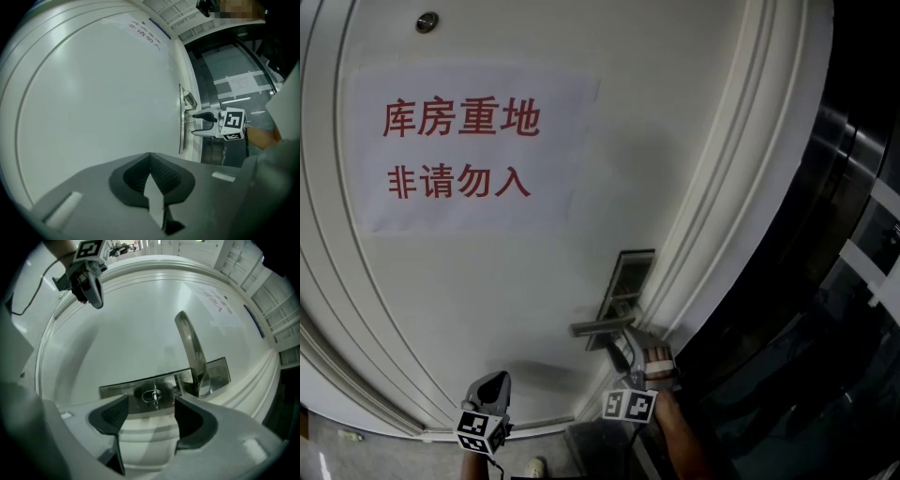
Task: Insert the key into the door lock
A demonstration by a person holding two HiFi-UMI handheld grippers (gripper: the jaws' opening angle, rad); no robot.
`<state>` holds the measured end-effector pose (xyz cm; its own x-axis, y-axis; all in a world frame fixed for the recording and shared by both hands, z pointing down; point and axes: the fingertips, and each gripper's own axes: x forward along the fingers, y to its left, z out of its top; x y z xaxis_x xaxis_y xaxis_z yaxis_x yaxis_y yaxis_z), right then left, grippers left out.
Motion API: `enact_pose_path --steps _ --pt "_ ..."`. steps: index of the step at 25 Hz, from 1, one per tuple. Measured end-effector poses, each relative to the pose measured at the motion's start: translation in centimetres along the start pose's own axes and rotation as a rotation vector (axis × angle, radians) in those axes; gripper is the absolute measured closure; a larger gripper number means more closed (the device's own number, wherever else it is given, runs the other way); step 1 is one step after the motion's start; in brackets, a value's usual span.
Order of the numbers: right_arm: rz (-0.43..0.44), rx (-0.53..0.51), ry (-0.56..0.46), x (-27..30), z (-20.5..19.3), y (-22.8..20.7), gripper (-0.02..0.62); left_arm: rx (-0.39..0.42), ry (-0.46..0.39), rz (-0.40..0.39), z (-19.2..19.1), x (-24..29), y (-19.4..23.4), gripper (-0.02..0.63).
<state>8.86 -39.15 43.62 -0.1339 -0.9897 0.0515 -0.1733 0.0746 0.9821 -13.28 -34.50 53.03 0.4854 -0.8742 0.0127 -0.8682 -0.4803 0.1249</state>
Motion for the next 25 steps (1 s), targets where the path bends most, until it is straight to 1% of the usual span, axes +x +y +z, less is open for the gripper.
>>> enact_pose_path --steps 1,3,7,9,11,13,15,17,19,22,25 --pt "0.002 0.014 -0.014 -0.2 0.1 0.0 0.286 0.001 0.000 -0.002 0.0 0.0 -0.2 0.604" --pt "-0.004 0.024 -0.032 -0.8 0.3 -0.2 0.273 0.004 0.000 -0.006 0.0 0.1 -0.6 0.604" --pt "-0.021 0.019 -0.052 -1.9 0.3 -0.7 0.273 0.010 -0.001 -0.014 0.1 0.1 -1.5 0.603" --pt "-0.021 0.049 -0.078 -2.5 0.5 -0.9 0.275 0.014 -0.002 -0.017 0.2 0.1 -1.9 0.604" --pt "-0.020 0.081 -0.088 -3.0 0.6 -1.1 0.292 0.018 -0.003 -0.018 0.2 -0.1 -2.3 0.604" --pt "-0.028 0.104 -0.080 -3.5 0.3 -1.2 0.346 0.022 -0.003 -0.018 0.2 -0.2 -2.7 0.604" --pt "-0.039 0.133 -0.074 -4.0 0.0 -1.4 0.415 0.026 -0.004 -0.017 0.3 -0.5 -3.1 0.604" --pt "-0.042 0.187 -0.081 -4.6 -0.2 -1.5 0.445 0.031 -0.003 -0.016 0.3 -0.7 -3.4 0.604" --pt "-0.047 0.254 -0.093 -5.3 -0.4 -1.8 0.455 0.036 -0.003 -0.015 0.4 -1.0 -3.8 0.603" --pt "-0.086 0.341 -0.109 -6.7 -0.9 -2.6 0.533 0.043 -0.002 -0.012 0.5 -1.6 -4.5 0.603" --pt "-0.110 0.422 -0.126 -8.0 -1.4 -2.9 0.571 0.051 0.000 -0.012 0.4 -2.1 -5.2 0.604"
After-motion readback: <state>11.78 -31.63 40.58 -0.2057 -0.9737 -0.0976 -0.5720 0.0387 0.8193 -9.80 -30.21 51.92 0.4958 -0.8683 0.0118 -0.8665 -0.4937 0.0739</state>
